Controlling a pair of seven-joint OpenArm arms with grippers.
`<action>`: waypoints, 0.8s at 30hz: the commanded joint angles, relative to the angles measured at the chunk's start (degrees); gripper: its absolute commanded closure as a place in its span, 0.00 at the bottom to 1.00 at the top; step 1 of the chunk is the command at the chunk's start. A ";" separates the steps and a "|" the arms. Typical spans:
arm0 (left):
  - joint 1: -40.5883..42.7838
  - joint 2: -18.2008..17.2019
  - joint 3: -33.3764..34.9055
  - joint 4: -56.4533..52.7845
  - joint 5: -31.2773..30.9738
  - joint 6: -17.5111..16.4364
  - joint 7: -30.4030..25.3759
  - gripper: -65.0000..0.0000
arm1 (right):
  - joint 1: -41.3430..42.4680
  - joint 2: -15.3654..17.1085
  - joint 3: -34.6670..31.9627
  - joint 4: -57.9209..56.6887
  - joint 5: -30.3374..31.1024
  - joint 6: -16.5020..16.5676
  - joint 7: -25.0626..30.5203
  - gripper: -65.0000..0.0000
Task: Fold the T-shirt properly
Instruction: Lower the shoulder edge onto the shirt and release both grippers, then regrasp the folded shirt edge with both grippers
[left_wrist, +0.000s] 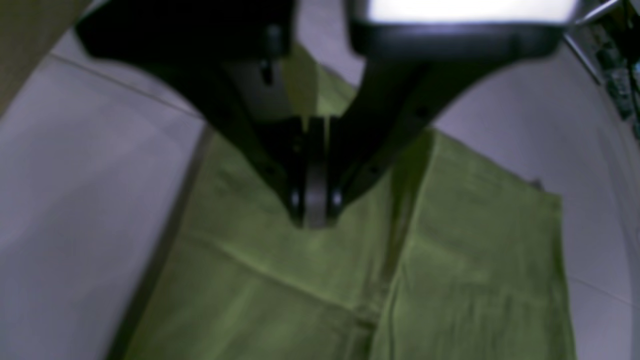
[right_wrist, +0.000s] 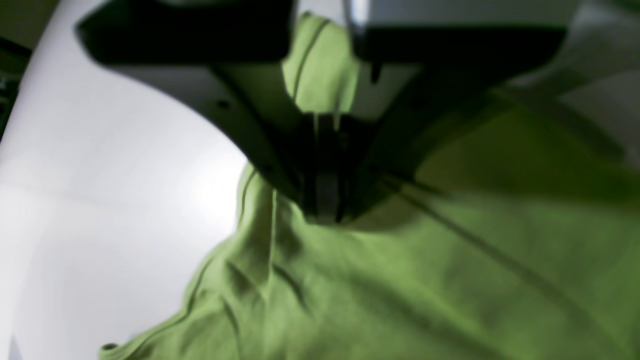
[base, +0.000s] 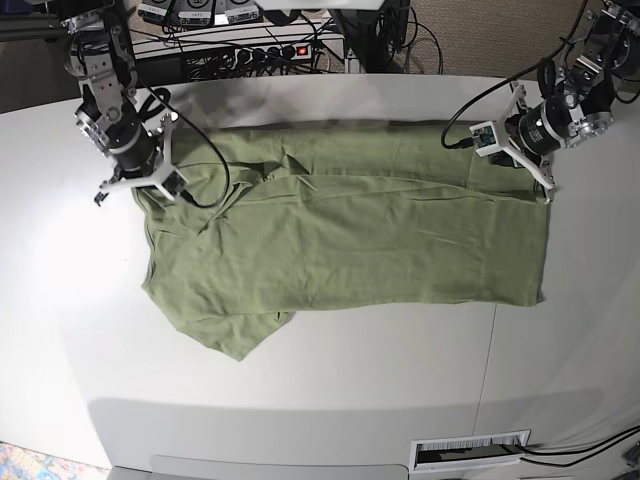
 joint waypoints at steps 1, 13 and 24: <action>-0.31 -1.07 -0.46 0.81 -0.66 0.37 -0.42 1.00 | 1.20 0.61 -0.70 -0.37 0.15 0.04 -0.92 1.00; 4.22 -2.19 -0.46 0.81 -3.17 -4.48 1.40 1.00 | -2.60 1.14 -2.21 3.58 2.36 0.02 -10.23 1.00; 10.56 -4.42 -0.46 0.90 -2.45 -4.48 2.43 1.00 | -8.17 1.11 -1.88 10.01 0.81 0.00 -13.49 1.00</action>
